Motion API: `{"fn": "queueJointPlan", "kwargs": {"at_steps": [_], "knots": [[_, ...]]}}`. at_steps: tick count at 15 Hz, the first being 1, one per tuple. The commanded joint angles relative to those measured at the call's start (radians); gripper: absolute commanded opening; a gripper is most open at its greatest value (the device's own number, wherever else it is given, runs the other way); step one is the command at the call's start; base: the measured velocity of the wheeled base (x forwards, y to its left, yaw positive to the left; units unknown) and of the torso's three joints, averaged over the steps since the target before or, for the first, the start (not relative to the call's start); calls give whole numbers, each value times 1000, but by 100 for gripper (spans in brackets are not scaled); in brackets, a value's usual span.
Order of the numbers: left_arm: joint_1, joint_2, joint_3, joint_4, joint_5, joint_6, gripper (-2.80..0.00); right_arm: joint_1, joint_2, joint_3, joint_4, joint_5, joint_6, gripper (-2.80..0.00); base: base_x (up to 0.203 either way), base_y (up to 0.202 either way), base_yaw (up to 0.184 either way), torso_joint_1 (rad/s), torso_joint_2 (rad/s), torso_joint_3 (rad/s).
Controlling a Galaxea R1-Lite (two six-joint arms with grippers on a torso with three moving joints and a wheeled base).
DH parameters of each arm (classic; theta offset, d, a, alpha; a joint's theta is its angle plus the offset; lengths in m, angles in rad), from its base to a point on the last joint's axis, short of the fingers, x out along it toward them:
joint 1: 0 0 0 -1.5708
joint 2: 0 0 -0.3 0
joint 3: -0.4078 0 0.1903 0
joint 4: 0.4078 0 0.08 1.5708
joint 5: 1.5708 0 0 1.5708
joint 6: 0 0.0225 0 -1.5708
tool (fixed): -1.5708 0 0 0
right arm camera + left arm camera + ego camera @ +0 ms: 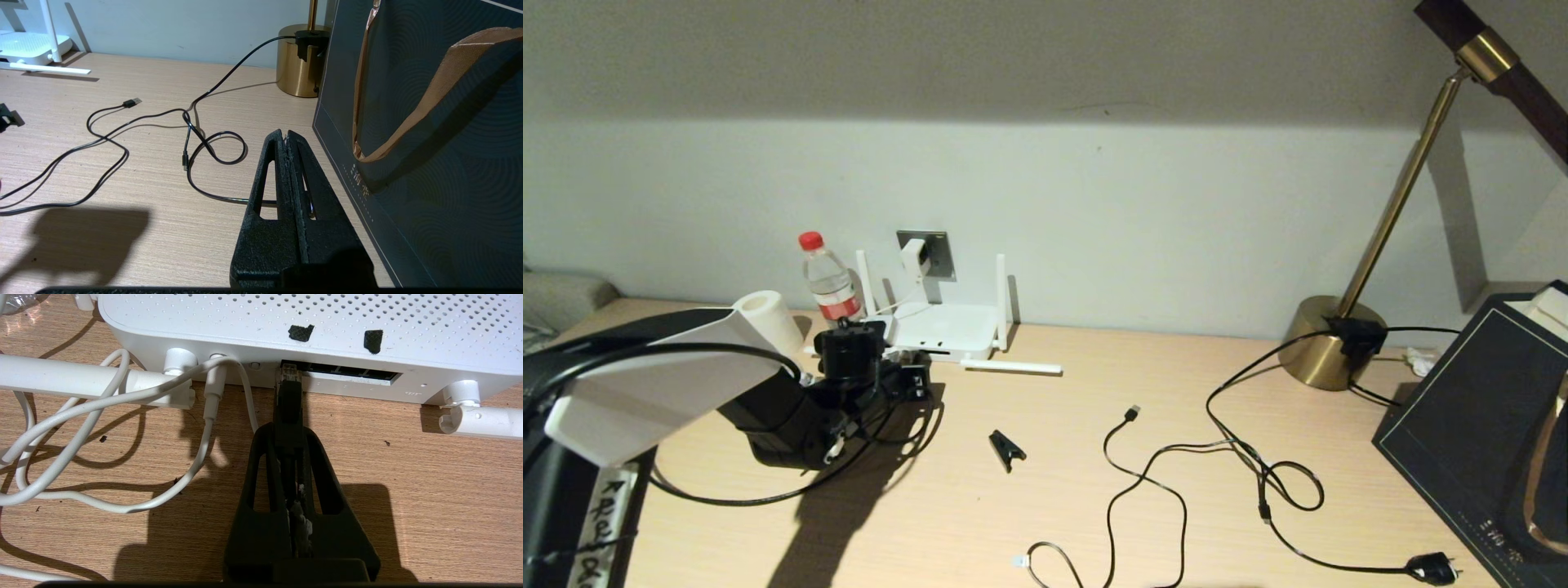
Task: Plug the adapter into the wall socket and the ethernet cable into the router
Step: Plug cable into router interface
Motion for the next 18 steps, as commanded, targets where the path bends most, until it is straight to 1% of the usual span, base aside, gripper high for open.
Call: {"fn": "queueJointPlan", "kwargs": {"at_steps": [1,18], "knots": [[-1,3,0,-6,1,0,-280,0,0,35,-1,0,0,-280,0,0,0,0,0,0],[-6,6,3,-6,1,0,-280,0,0,35,-1,0,0,-280,0,0,0,0,0,0]]}}
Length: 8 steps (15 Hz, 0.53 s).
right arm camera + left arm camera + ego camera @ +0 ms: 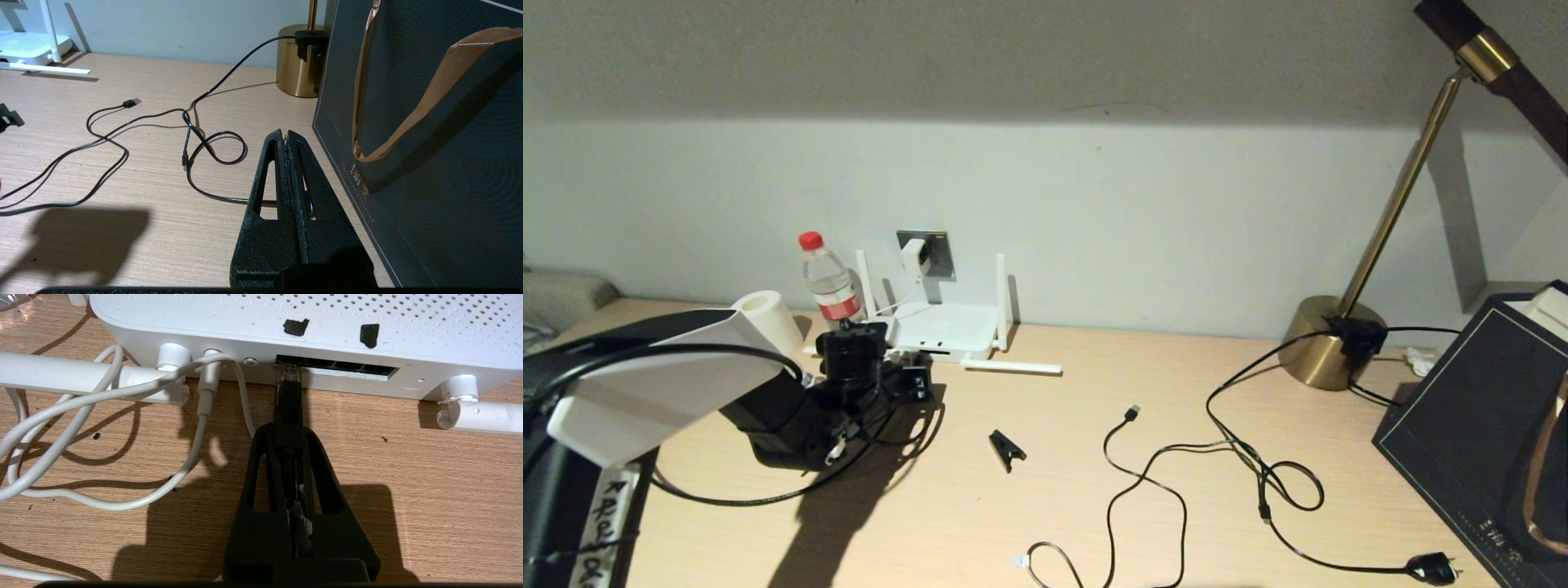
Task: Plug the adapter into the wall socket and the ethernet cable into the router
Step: Plug cable into router interface
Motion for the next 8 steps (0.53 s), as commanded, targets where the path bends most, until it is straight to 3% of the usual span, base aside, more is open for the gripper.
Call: {"fn": "queueJointPlan", "kwargs": {"at_steps": [1,8], "knots": [[0,3,2,-5,1,0,-280,0,0,35,-1,0,-1,-280,0,0,0,0,0,0],[-3,4,-3,-5,1,0,-280,0,0,35,-1,0,-1,-280,0,0,0,0,0,0]]}}
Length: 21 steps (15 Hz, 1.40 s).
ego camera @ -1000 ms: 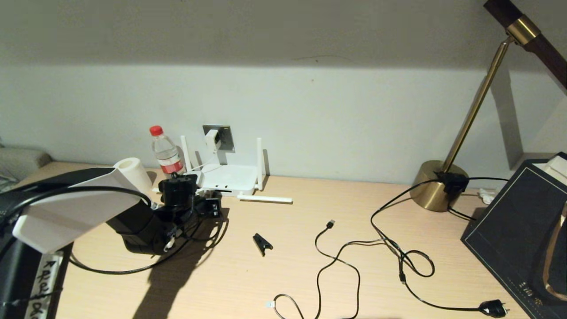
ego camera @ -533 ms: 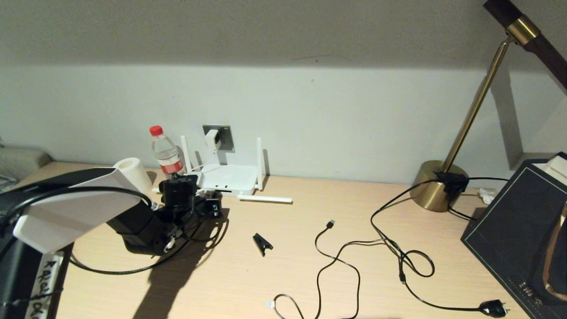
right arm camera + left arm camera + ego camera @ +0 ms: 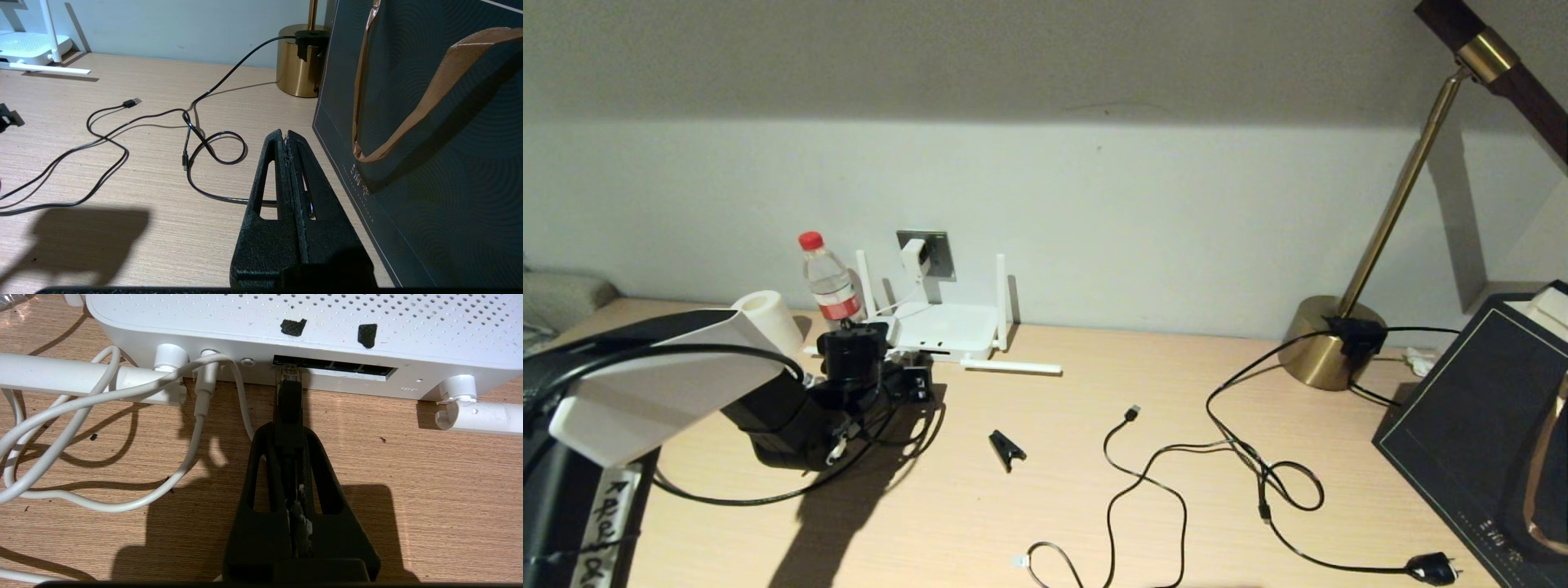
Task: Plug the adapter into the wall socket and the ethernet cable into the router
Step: Plug cable into router interface
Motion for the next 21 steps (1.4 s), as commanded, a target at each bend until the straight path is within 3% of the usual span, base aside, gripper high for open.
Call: {"fn": "queueJointPlan", "kwargs": {"at_steps": [1,21], "knots": [[0,2,0,-6,1,0,-280,0,0,35,-1,1,0,-280,0,0,0,0,0,0],[0,7,-31,5,1,0,-280,0,0,35,-1,1,0,-280,0,0,0,0,0,0]]}}
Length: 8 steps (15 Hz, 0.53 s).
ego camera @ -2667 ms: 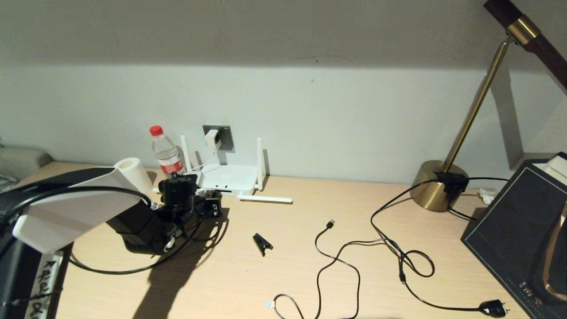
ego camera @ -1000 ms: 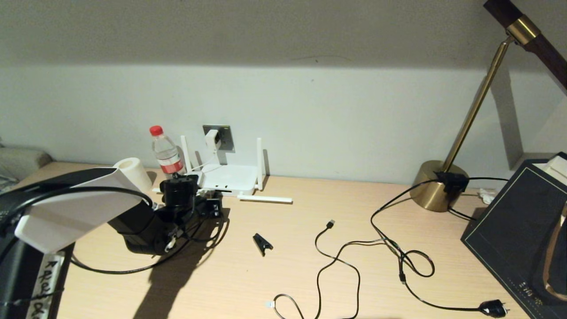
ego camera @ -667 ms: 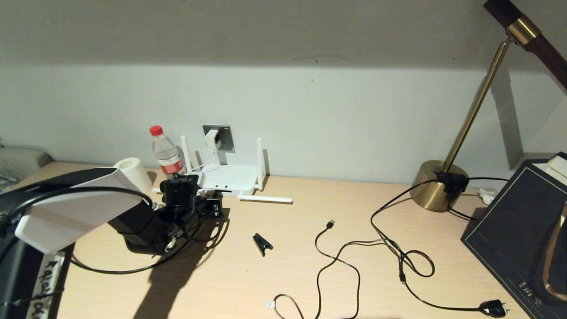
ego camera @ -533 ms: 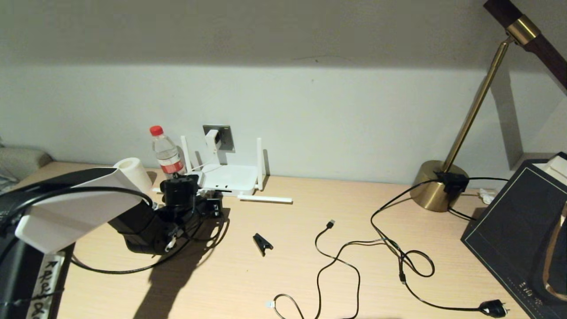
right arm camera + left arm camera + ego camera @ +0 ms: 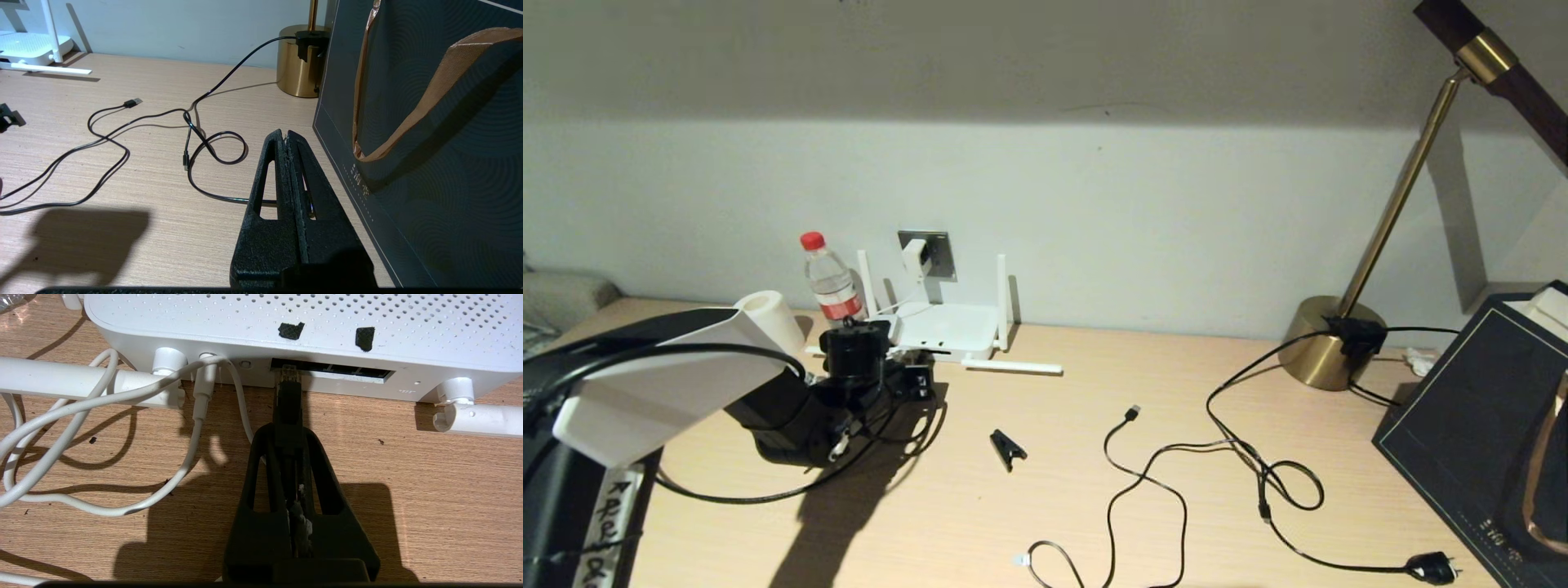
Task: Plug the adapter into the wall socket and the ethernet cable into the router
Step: Plug cable into router interface
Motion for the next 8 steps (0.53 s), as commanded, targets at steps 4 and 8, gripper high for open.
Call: {"fn": "queueJointPlan", "kwargs": {"at_steps": [4,8], "knots": [[0,2,-5,-10,1,0,-280,0,0,35,-1,1,0,-280,0,0,0,0,0,0],[3,2,-5,-8,1,0,-280,0,0,35,-1,1,-1,-280,0,0,0,0,0,0]]}}
